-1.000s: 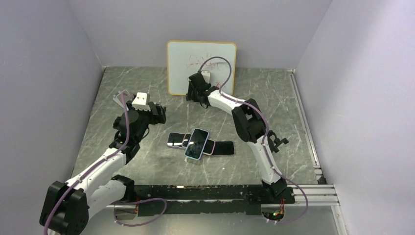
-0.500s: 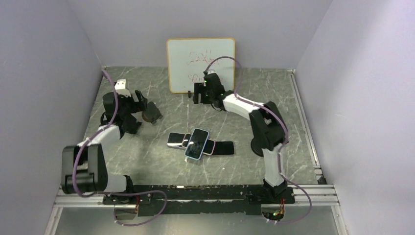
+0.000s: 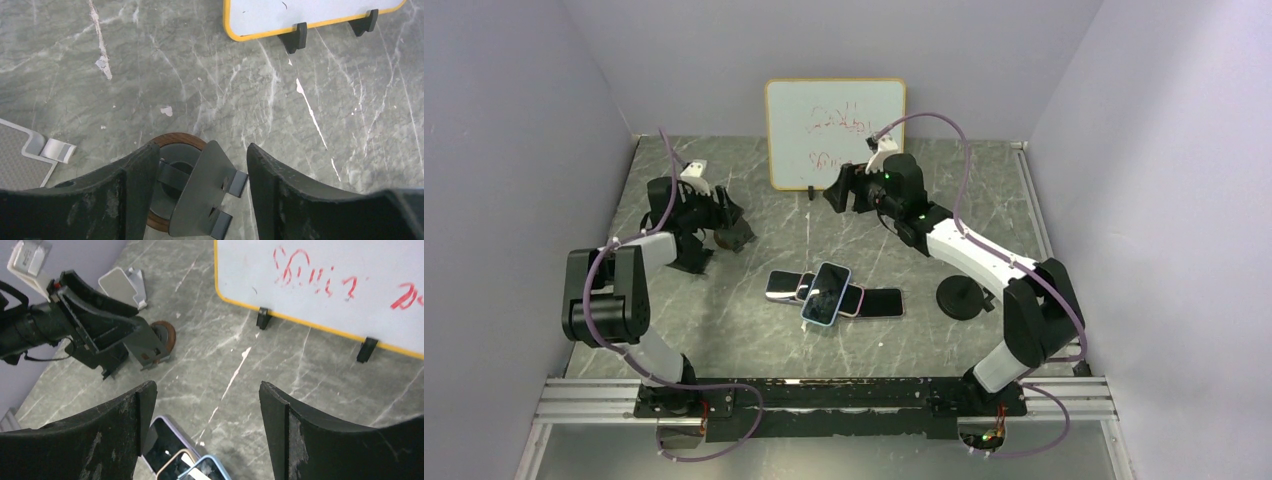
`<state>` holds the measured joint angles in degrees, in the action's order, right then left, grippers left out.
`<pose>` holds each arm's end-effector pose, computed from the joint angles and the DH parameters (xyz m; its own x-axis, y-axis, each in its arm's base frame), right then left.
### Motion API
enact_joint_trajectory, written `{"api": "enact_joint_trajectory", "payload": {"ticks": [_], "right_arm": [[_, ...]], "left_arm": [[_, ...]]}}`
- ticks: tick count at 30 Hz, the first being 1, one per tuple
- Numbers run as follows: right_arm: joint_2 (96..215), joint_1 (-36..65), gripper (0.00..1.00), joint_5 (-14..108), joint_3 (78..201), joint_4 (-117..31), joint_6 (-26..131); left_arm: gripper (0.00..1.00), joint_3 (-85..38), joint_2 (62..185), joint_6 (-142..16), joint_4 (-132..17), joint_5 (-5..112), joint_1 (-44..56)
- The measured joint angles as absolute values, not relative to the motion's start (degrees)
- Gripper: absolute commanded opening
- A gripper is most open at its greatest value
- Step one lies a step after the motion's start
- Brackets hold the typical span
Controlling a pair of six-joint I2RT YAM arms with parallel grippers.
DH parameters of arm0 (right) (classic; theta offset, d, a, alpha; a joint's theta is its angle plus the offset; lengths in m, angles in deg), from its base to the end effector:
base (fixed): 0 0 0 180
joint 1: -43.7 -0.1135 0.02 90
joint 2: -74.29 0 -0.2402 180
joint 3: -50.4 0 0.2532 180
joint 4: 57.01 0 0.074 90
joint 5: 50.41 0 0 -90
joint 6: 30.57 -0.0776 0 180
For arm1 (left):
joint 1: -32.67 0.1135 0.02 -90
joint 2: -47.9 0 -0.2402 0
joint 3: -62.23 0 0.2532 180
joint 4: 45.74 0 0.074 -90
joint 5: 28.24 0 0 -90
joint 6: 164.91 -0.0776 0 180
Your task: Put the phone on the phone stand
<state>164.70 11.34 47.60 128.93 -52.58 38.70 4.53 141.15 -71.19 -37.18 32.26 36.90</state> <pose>0.3441 0.2309 0.2592 -0.4495 0.1302 -0.8838 -0.5174 0.7686 0.3763 0.3676 -0.0111 0.1419 -0.4759 -0.0918 -0.8747 0.3432 0.8963 -0.2808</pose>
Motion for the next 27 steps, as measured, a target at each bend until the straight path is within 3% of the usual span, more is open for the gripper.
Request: {"api": "enact_joint_trajectory", "payload": {"ticks": [4,6,9,19,27], "right_arm": [[164.4,11.4,0.79,48.0,127.3,-52.0,38.7],[164.4,11.4,0.79,48.2,127.2,-52.0,38.7],[164.3,11.4,0.79,48.5,127.2,-52.0,38.7],[164.3,11.5,0.8,49.2,127.2,-51.7,39.1],[163.0,11.6,0.81,49.3,127.2,-51.5,39.4]], "left_arm": [[0.52,2.9,143.2,-71.8,-38.1,30.8,36.9],[0.41,1.6,144.6,-72.2,-38.4,29.6,36.9],[0.06,-1.5,148.0,-73.2,-39.3,27.3,36.9],[0.05,-8.4,152.8,-77.4,-43.4,17.8,34.2],[0.05,-22.3,156.6,-81.2,-50.3,16.3,19.2]]}}
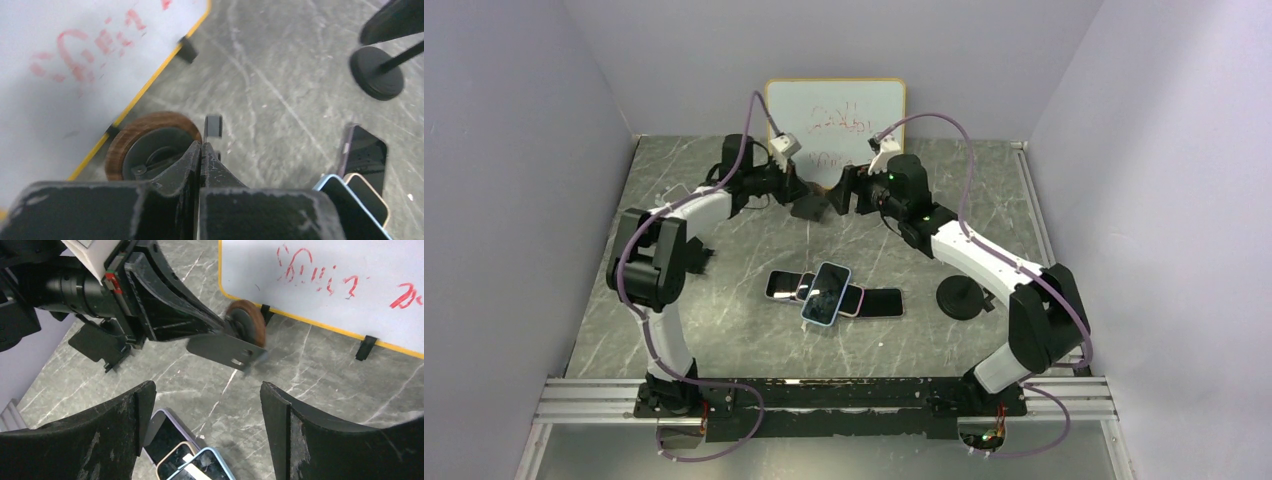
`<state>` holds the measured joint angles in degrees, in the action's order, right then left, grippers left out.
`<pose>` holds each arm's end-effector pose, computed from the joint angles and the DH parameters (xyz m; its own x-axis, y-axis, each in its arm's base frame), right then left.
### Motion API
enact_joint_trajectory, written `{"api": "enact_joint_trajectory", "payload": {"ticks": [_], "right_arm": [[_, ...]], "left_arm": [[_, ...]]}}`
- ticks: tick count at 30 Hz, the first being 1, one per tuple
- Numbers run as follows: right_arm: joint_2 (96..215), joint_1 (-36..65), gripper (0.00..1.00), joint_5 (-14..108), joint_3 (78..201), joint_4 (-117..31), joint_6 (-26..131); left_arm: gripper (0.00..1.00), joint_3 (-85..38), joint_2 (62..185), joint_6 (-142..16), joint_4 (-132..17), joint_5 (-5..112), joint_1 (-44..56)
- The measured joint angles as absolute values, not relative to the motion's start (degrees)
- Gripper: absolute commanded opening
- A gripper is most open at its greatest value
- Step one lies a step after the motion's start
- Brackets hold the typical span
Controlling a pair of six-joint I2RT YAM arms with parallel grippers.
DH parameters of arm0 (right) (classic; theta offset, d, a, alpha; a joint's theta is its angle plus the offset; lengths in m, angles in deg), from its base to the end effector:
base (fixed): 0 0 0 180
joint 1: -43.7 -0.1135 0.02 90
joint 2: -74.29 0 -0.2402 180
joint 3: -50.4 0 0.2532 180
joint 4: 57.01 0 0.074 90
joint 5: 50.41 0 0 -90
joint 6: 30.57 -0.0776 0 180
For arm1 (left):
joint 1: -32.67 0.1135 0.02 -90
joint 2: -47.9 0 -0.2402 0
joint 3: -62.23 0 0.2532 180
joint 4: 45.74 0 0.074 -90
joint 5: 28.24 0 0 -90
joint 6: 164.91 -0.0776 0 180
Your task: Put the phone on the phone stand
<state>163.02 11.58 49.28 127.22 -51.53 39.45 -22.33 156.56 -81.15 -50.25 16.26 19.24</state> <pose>0.3369 0.2270 0.2564 -0.4635 0.1067 -0.8797 -0.5339 0.7586 0.3734 0.4158 -0.1562 0.1762 -0.3791 0.1688 -0.9098 0.8179 0.5210 -0.2441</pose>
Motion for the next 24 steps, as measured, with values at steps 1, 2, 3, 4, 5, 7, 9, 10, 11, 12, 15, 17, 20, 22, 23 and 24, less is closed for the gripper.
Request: {"api": "enact_joint_trajectory", "payload": {"ticks": [1,2,3,4,5,7,9,10,11,12,15,17,20,22,23,24], "right_arm": [[162.6,11.6,0.81,49.2,127.2,-51.4,39.7],[162.1,11.6,0.81,49.1,127.2,-51.2,39.9],[161.5,11.7,0.82,49.0,127.2,-51.0,40.2],[161.1,11.7,0.82,49.0,127.0,-50.9,40.4],[160.4,11.8,0.82,48.8,126.7,-50.8,40.6],[158.9,12.1,0.82,48.6,125.8,-50.6,40.9],[157.7,12.5,0.82,48.4,125.1,-50.3,41.2],[157.1,12.6,0.82,48.2,124.7,-50.2,41.4],[156.6,12.8,0.83,48.0,124.4,-49.8,41.5],[156.0,13.0,0.83,47.9,123.9,-49.5,41.7],[154.4,13.7,0.83,47.8,123.0,-49.0,41.9],[153.5,14.1,0.83,47.8,122.5,-49.0,41.9],[152.9,14.8,0.83,48.2,122.2,-49.1,41.9],[152.8,15.2,0.83,48.5,121.6,-49.1,41.9],[152.8,15.3,0.84,48.8,121.3,-49.1,41.9],[152.8,15.6,0.84,49.0,121.0,-49.0,41.9]], "left_arm": [[0.05,-23.7,157.1,-80.9,-50.1,15.6,17.8],[0.05,-24.7,157.6,-80.7,-49.9,14.9,16.8],[0.05,-25.8,158.3,-80.5,-49.7,14.4,16.0],[0.05,-26.6,159.0,-80.2,-49.7,13.9,15.3],[0.05,-27.6,159.9,-80.1,-49.8,13.4,14.7],[0.05,-29.7,162.4,-80.1,-49.9,12.4,13.6],[0.05,-32.4,165.5,-80.3,-50.8,11.3,12.9],[0.05,-33.8,167.1,-80.7,-51.7,11.0,12.7],[0.05,-36.0,169.1,-81.0,-52.1,9.7,12.5],[0.05,-37.7,170.2,-81.4,-52.8,9.5,12.2],[0.16,-42.6,172.7,-83.6,-57.2,9.4,11.6],[0.41,-45.1,173.8,-85.1,-60.4,9.6,11.0],[0.61,-48.1,175.1,-86.9,-64.0,10.2,10.1],[0.64,-49.1,175.4,-87.7,-65.8,10.7,9.7],[0.65,-49.4,175.4,-88.0,-66.8,11.0,9.6],[0.66,-49.5,175.3,-88.4,-67.5,11.4,9.6]]}}
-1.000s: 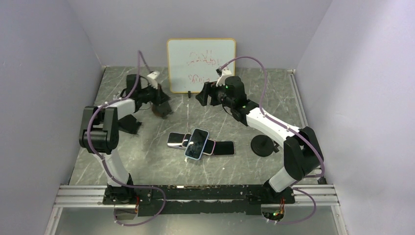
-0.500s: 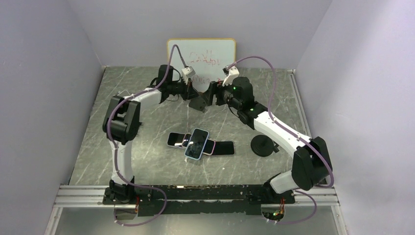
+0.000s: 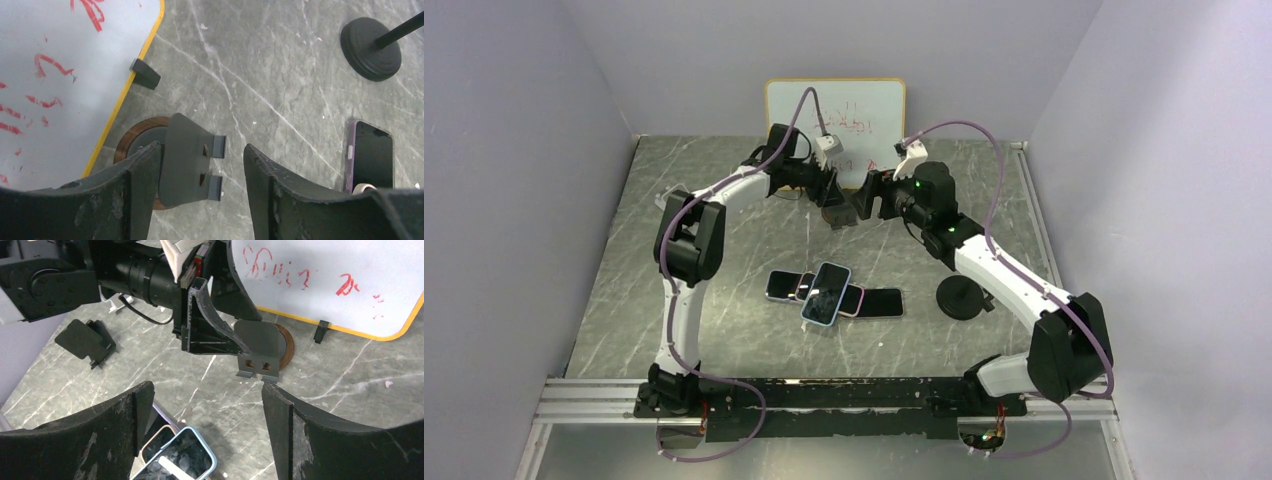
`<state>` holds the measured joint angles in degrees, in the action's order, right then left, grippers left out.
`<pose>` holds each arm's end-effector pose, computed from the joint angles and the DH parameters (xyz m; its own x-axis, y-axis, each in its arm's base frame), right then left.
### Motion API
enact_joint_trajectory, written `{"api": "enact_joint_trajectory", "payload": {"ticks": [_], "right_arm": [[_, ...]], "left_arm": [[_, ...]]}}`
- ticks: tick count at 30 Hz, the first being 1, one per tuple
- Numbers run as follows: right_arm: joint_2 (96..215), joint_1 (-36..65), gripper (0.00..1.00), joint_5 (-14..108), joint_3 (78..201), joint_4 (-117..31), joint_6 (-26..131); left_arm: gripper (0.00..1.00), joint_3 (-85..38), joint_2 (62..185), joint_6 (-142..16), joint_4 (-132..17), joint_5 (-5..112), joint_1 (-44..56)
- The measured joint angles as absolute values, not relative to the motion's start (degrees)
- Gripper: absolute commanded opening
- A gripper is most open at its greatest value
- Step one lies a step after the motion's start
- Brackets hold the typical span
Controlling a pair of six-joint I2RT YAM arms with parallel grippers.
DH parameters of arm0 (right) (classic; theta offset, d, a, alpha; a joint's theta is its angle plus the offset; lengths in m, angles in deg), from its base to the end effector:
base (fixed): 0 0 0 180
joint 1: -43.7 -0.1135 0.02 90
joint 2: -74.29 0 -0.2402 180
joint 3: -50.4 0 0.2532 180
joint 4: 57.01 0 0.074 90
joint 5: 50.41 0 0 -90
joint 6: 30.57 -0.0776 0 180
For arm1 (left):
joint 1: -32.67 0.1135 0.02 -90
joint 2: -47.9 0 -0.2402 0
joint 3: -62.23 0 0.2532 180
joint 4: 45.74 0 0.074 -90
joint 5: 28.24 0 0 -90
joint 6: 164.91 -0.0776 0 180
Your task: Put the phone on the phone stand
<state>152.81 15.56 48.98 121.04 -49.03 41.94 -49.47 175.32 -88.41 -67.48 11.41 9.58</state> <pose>0.3184 0.1846 0.2730 -0.4113 0.1163 -0.9041 -0.5034 0.7979 0.3316 0.4436 -0.2541 0.1605 -0.3544 0.3130 -0.8812 0.9206 0.2820 -0.2701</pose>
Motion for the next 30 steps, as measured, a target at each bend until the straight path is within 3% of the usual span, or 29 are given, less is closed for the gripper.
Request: {"api": "enact_joint_trajectory", "payload": {"ticks": [4,8,12,16,19,23,30], "right_arm": [[152.8,16.4,0.85,49.9,120.6,-48.9,41.9],[152.2,17.1,0.86,50.9,120.2,-49.1,42.1],[151.0,17.9,0.87,52.9,118.7,-49.8,41.9],[150.9,18.2,0.88,55.1,118.7,-50.3,41.7],[150.0,18.4,0.89,55.8,118.3,-50.3,42.1],[147.2,19.2,0.89,56.6,117.3,-49.9,42.4],[145.4,19.4,0.89,60.4,116.7,-50.5,41.9]], "left_arm": [[0.67,-47.4,172.6,-89.5,-68.8,13.3,10.4],[0.67,-35.2,159.2,-87.1,-64.4,12.4,15.5],[0.68,-25.9,147.7,-72.3,-43.5,9.0,30.3],[0.67,-31.0,153.4,-56.0,-25.7,10.7,40.4],[0.66,-43.1,161.2,-58.6,-35.0,12.3,40.3],[0.58,-50.1,163.0,-71.0,-54.1,14.5,40.3],[0.57,-40.4,158.1,-77.6,-60.1,13.0,48.7]]}}
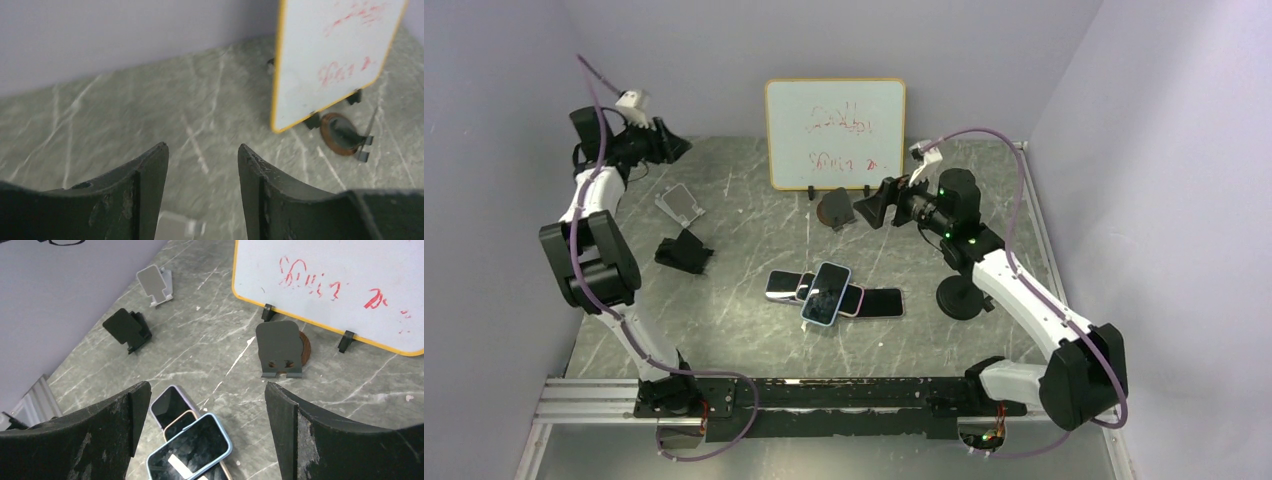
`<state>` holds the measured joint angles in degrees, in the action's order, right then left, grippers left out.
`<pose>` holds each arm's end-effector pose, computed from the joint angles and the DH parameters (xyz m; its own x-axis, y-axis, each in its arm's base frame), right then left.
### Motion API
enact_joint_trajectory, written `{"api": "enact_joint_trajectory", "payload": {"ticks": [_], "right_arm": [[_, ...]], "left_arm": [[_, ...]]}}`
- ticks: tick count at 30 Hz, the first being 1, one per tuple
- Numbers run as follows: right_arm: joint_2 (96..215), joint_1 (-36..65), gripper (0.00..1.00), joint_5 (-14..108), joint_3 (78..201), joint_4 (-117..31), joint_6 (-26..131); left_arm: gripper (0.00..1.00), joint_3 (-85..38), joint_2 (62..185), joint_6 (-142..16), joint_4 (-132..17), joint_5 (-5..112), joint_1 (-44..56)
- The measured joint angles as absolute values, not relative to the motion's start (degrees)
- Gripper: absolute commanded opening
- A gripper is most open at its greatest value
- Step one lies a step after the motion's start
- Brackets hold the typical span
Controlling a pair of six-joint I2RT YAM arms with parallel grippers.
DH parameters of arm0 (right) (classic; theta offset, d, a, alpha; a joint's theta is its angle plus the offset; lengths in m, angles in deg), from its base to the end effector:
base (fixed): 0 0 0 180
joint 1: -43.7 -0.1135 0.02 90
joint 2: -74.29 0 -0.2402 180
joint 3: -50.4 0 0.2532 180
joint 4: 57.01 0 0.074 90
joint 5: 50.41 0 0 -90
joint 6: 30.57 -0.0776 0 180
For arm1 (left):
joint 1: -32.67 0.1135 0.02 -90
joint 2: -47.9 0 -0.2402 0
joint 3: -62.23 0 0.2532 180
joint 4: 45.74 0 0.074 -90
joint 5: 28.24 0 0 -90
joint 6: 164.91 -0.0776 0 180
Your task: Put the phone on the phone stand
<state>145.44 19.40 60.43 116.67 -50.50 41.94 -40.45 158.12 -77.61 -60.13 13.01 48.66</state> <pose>0.2970 0.1644 0.2903 -0.3828 0.1353 -0.9139 -0.6159 0.6999 0.3616 0.4680 0.0734 0.2589 -0.3356 -0.0639 -0.9398 0.5052 0.8299 -0.2368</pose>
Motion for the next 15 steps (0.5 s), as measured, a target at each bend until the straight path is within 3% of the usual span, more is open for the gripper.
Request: {"api": "enact_joint_trajectory", "payload": {"ticks": [4,15], "right_arm": [[142.5,19.7,0.89,61.3,116.1,-48.9,42.0],[134.7,19.8,0.89,64.1,111.5,-48.4,40.3]], "left_arm": [[0.56,-34.8,155.8,-79.6,-60.3,15.0,52.9],[0.55,-19.6,153.5,-86.8,-62.8,24.8,52.8]]}}
